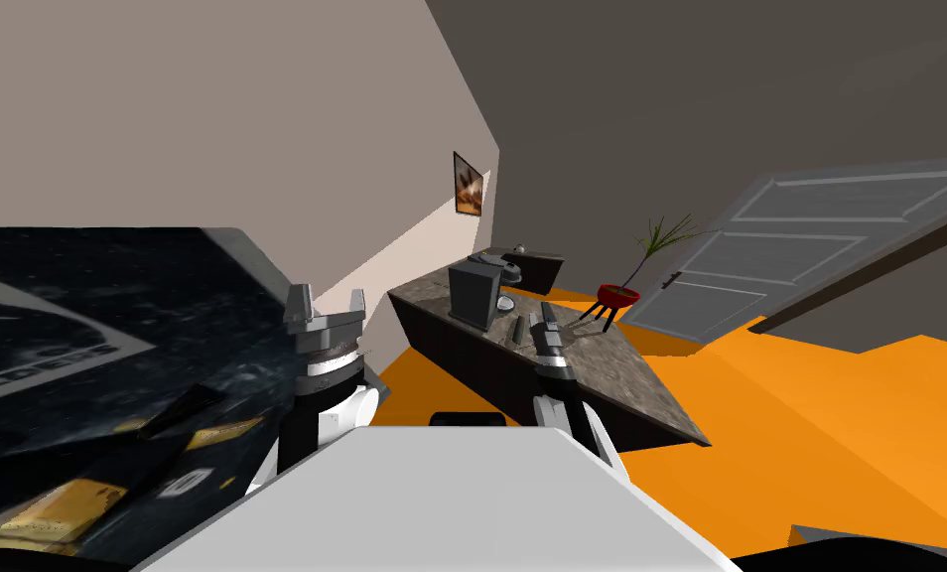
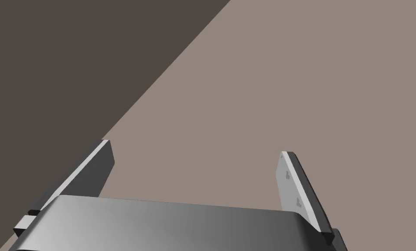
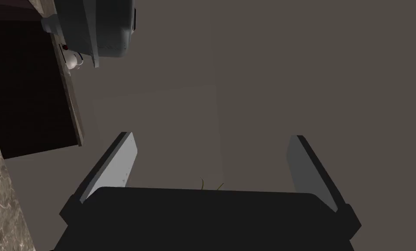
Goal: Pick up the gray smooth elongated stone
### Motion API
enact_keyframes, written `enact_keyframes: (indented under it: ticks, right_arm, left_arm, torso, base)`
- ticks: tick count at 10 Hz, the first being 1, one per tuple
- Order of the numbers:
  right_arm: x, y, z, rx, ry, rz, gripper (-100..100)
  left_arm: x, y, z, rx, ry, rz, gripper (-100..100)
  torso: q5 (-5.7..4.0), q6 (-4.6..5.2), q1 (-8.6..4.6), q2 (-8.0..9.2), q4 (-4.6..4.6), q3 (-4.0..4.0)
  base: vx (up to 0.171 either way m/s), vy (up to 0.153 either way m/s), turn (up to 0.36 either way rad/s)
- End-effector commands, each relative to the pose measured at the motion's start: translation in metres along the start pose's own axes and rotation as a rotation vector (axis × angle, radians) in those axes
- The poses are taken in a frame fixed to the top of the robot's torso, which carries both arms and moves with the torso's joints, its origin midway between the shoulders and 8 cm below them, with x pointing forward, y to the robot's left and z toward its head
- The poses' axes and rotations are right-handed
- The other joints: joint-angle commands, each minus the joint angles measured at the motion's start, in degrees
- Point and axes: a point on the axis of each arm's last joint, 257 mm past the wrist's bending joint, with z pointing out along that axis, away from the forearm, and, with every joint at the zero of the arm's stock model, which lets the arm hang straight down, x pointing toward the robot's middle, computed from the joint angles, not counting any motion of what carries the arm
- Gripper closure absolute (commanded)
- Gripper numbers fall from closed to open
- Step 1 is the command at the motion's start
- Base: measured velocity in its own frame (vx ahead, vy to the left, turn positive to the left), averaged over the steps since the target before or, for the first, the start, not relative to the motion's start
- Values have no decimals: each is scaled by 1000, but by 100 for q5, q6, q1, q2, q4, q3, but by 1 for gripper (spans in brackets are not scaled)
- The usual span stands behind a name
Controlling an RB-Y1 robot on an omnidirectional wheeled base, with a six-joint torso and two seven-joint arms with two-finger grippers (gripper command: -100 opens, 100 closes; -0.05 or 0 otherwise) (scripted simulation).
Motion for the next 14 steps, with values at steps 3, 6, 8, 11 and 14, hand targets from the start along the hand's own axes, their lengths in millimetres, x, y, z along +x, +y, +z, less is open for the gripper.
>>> enact_keyframes:
  ticks: [3, 6, 8, 11, 14]
  right_arm:
    - [-12, -12, -1, 36, 33, 1, -100]
    - [-32, -39, -4, 124, 48, 38, -100]
    - [-52, -66, -9, 210, 44, 79, -100]
    - [-77, -99, -16, 321, 30, 128, -100]
    - [-92, -117, -20, 387, 12, 160, -100]
  left_arm:
    - [0, 0, 0, 0, 0, 0, 0]
    - [0, 0, 0, 0, 0, 0, 0]
    - [0, 0, 0, 0, 0, 0, 0]
    - [0, 0, 0, 0, 0, 0, 0]
    - [0, 0, 0, 0, 0, 0, 0]
  torso:
    - [-3, 0, -18, 40, 8, 22]
    - [-3, -1, -14, 75, 17, 43]
    - [-6, -1, -30, 85, 19, 49]
    - [-7, 2, -26, 71, 18, 43]
    - [-5, 0, -22, 31, 7, 18]
  base:
    - [-116, -36, 84]
    - [-194, -25, 125]
    - [-233, -77, 149]
    - [-177, -44, 80]
    - [-80, -27, 54]
